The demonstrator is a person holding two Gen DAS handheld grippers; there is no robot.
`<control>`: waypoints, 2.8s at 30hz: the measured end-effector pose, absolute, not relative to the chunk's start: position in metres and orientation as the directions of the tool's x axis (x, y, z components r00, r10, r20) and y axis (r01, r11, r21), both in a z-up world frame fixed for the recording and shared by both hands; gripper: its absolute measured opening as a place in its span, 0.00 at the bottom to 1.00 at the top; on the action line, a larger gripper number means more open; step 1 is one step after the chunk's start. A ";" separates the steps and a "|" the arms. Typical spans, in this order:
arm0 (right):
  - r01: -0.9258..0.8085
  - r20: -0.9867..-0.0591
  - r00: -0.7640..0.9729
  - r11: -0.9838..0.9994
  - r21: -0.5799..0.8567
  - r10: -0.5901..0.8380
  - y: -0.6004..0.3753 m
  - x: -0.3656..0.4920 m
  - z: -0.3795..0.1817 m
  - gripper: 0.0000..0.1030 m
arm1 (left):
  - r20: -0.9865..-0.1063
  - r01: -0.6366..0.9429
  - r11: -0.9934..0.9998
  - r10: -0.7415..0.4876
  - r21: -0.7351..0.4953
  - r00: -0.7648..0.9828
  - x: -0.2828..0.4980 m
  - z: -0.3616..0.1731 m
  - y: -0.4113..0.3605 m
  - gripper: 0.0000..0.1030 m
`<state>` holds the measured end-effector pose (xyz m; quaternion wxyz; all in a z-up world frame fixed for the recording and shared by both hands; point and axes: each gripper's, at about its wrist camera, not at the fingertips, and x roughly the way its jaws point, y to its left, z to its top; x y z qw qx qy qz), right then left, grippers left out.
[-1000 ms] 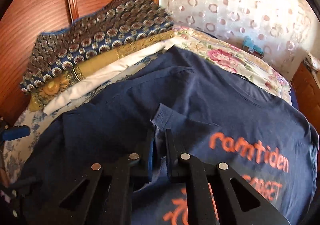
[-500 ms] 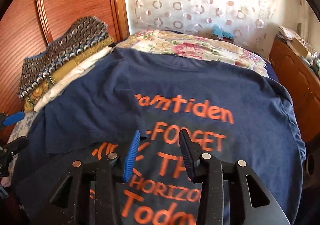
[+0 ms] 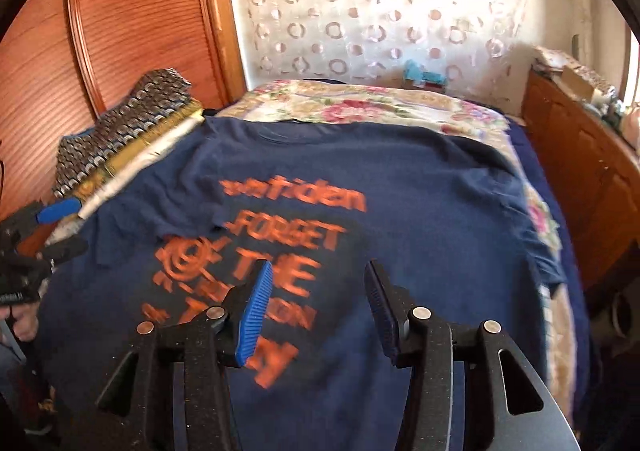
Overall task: Fold small clothes
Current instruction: 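Move the right gripper to the other sleeve and close on it, then fold the held sleeve inward over the printed back and release with the right gripper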
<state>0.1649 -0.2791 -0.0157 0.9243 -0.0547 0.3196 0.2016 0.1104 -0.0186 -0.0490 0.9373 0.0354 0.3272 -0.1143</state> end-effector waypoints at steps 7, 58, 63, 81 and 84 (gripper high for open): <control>-0.310 -0.624 0.738 0.950 0.026 0.258 -0.348 0.147 -0.020 0.48 | -0.633 0.288 0.958 -0.225 -0.004 0.741 0.112 -0.057 -0.044 0.77; -0.360 -0.533 0.755 0.921 0.150 0.382 -0.365 0.200 0.037 0.05 | -0.672 0.316 0.949 -0.235 -0.001 0.702 0.116 -0.067 -0.061 0.77; -0.479 -0.624 0.660 0.874 0.078 0.417 -0.320 0.178 0.015 0.05 | -0.673 0.316 0.949 -0.234 0.000 0.702 0.116 -0.066 -0.062 0.77; -0.089 -0.676 0.697 0.965 0.247 0.237 -0.421 0.228 -0.024 0.50 | -0.654 0.371 0.929 -0.285 -0.007 0.700 0.122 -0.049 -0.091 0.77; -0.040 -0.706 0.665 0.956 0.292 0.243 -0.417 0.243 -0.031 0.50 | -0.648 0.378 0.926 -0.291 -0.005 0.704 0.120 -0.045 -0.093 0.77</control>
